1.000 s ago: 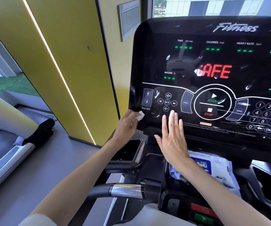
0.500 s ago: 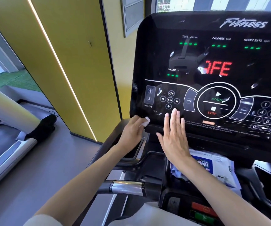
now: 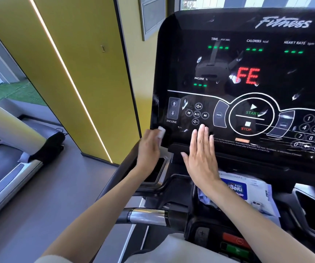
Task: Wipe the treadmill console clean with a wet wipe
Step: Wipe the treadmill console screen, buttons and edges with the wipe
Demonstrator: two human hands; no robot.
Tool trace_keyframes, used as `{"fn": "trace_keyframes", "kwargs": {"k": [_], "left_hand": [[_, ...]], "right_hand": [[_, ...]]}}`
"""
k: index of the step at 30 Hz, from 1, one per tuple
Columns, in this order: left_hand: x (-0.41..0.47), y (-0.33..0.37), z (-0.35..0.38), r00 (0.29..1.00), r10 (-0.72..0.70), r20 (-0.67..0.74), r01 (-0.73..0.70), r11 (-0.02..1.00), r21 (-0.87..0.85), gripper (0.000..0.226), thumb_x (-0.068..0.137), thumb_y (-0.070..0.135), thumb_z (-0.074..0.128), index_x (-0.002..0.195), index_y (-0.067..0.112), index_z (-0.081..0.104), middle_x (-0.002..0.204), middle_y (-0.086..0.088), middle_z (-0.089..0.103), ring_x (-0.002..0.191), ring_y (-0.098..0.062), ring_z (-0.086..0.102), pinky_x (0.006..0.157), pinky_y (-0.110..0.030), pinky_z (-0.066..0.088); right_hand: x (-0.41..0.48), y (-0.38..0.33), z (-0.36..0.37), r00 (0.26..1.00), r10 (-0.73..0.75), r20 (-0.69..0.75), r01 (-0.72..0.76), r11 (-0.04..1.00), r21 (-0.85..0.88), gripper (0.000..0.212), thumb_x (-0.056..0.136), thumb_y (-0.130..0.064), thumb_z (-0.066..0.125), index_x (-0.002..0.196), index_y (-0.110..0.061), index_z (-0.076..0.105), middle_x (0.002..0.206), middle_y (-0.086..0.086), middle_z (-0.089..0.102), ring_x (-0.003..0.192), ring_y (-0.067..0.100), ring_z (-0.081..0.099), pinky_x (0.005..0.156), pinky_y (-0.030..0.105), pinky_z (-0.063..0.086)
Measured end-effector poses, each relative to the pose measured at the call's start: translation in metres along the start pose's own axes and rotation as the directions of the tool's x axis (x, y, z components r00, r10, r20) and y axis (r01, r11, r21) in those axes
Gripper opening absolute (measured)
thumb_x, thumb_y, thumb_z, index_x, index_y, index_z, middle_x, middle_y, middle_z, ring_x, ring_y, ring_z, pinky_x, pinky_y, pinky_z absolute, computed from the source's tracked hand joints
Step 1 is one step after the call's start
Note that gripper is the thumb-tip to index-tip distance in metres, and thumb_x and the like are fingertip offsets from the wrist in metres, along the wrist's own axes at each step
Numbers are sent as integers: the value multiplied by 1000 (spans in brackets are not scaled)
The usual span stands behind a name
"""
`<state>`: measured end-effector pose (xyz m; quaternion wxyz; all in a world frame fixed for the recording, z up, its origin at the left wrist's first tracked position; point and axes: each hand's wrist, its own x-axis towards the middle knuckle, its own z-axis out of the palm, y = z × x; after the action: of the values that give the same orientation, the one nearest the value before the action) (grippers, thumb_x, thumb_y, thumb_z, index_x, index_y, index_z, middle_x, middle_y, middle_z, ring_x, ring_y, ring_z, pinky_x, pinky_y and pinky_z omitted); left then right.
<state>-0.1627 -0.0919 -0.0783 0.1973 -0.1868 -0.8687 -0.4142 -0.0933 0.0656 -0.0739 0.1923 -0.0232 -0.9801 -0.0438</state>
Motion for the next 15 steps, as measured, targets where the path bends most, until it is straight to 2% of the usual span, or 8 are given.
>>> {"fn": "trace_keyframes", "kwargs": {"k": [2,3,5,6,7,9,11,15], "left_hand": [[-9,2,4,969,202,145,-206,978,13,26,87,-7,49,108,3,61,94,-7,55,81,-15,51,71,-20,42],[-6,-1,2,963,225,146,-228,974,2,26,87,-7,49,106,3,62,94,-8,55,80,-16,53,71,-21,44],[8,-7,-3,998,64,0,-64,997,-36,19,91,-4,49,103,4,61,94,-7,54,78,-17,53,68,-27,46],[14,-8,-6,996,-42,-81,38,998,-55,16,93,-1,48,102,4,60,94,-6,53,78,-17,51,67,-27,45],[16,-7,-6,990,-77,-115,71,996,-56,15,94,1,47,101,5,60,93,-5,51,77,-16,49,67,-24,41],[10,-3,-2,997,76,-30,-76,997,4,17,92,-3,47,102,4,59,92,-4,49,74,-13,46,65,-15,35],[1,-6,1,973,220,73,-222,975,25,22,88,-9,50,102,4,59,91,-5,50,72,-11,46,62,-13,36],[29,3,-1,988,57,-146,-61,998,-28,16,92,-4,48,99,5,59,90,-6,52,71,-8,43,63,-11,34]], "right_hand": [[-1,0,0,1000,-4,6,4,1000,-13,80,94,-40,39,144,10,0,150,32,-4,141,40,-4,115,50,8],[-1,0,0,1000,-5,4,5,1000,-10,80,94,-40,39,144,10,0,151,31,-4,141,40,-4,115,50,8],[-1,0,0,1000,-6,-2,6,1000,6,80,93,-39,40,144,10,2,151,31,-3,142,39,-4,115,50,9],[-1,0,0,1000,-5,-5,5,1000,11,79,93,-39,40,144,10,3,151,30,-3,142,39,-3,115,50,9],[0,0,0,1000,-3,-4,3,1000,12,79,93,-39,40,143,10,3,151,30,-3,142,39,-3,115,50,9],[0,0,0,1000,-2,4,2,1000,11,79,94,-39,40,143,10,2,151,30,-3,142,39,-4,115,50,8],[-1,0,0,1000,-4,8,4,1000,3,79,94,-40,38,143,10,0,151,30,-4,142,39,-5,115,49,7],[-1,0,-1,1000,-4,-1,4,999,37,79,94,-39,39,144,9,2,152,29,-2,142,38,-4,116,49,7]]}}
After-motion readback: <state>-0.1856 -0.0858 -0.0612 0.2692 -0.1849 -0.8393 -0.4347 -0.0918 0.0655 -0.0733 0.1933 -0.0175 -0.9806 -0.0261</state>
